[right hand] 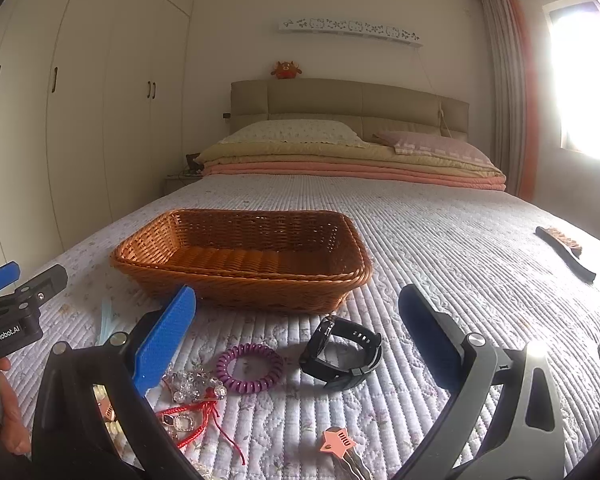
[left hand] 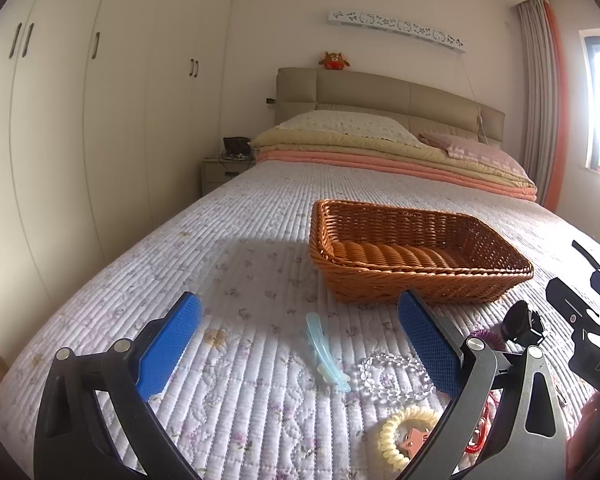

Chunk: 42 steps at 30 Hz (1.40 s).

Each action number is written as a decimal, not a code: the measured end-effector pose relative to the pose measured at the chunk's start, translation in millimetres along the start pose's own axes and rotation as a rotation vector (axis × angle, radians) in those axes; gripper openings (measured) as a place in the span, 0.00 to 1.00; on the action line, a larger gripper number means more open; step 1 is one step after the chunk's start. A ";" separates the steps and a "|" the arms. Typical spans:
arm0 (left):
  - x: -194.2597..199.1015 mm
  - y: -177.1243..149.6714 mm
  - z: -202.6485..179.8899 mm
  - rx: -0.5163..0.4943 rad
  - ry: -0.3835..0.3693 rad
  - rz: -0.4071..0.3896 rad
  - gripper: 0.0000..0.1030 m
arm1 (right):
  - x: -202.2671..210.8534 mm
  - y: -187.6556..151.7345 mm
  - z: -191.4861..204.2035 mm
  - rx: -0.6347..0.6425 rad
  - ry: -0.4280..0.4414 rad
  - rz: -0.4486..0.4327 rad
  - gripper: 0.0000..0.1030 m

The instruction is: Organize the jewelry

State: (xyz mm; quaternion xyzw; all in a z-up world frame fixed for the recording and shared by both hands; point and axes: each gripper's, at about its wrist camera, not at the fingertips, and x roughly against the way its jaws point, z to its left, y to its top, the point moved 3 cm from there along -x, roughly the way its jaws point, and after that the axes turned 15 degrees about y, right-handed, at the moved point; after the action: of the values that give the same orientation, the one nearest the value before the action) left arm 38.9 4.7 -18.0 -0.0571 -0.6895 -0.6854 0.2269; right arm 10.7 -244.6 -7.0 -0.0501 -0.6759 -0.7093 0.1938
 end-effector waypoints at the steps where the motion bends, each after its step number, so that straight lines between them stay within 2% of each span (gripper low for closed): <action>1: 0.0 0.0 -0.1 0.000 0.000 0.000 0.93 | -1.0 -0.1 0.4 0.000 -0.001 0.001 0.94; 42: -2.9 -2.6 -1.1 -0.009 0.000 0.011 0.93 | -0.2 -0.2 -0.5 -0.001 -0.001 0.005 0.94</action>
State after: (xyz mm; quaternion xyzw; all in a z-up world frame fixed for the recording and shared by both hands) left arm 40.8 4.1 -21.6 -0.0618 -0.6862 -0.6872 0.2304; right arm 10.8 -245.0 -7.3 -0.0521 -0.6757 -0.7090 0.1951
